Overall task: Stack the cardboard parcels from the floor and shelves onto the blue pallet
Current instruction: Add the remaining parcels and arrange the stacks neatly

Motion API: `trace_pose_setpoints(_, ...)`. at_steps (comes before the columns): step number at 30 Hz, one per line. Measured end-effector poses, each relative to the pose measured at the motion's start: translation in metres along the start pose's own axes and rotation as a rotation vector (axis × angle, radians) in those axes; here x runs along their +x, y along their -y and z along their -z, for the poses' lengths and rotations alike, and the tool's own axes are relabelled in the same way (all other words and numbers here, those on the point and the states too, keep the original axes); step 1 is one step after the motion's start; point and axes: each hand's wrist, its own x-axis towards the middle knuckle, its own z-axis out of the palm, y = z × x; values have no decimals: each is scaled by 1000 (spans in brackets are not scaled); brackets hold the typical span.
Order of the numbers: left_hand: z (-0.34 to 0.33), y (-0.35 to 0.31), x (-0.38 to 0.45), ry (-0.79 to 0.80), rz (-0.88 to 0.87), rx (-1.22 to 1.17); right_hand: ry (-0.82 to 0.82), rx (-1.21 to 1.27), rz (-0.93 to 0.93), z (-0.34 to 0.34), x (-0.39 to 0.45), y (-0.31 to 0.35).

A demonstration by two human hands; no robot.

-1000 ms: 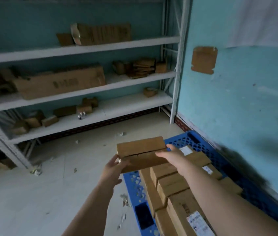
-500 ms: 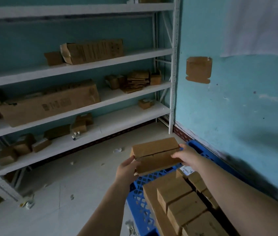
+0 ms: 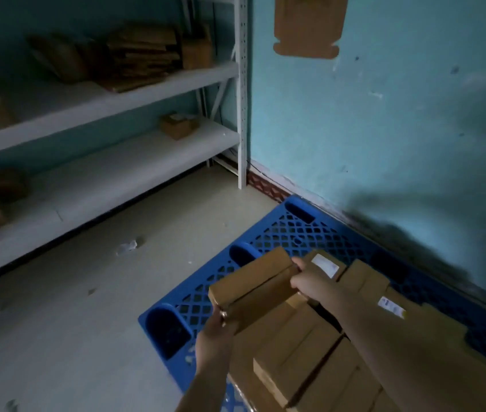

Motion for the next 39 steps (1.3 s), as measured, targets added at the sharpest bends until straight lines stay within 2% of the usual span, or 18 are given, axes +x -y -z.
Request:
trace_pose_setpoints(6,-34,76,64,53,-13,172,-86,-81,-11,-58,83,-57)
trace_pose_setpoints(10,-45,110,86,148,116,240,14,-390,-40,-90,100,-101)
trace_pose_setpoints(13,-54,120,90,214,175,304,-39,-532,1,-95,95,-110)
trace_pose_setpoints(18,-41,104,71,148,149,274,-99,-398,104,-84,74,-103)
trace_pose_setpoints(23,-4,96,19,-40,40,63,-162,-258,252,-65,22,-98)
trace_pose_setpoints(28,26,134,-98,-247,-17,-95,-51,-168,297,-71,-73,-115)
trace_pose_setpoints(33,42,212,-199,-351,107,-164,156,-136,382,-128,-170,-154)
trace_pose_setpoints(36,44,275,-236,-357,166,-198,270,-172,385,-187,-202,-205)
trace_pose_setpoints(39,39,361,-258,-350,293,-184,383,-287,270,-253,-222,-287)
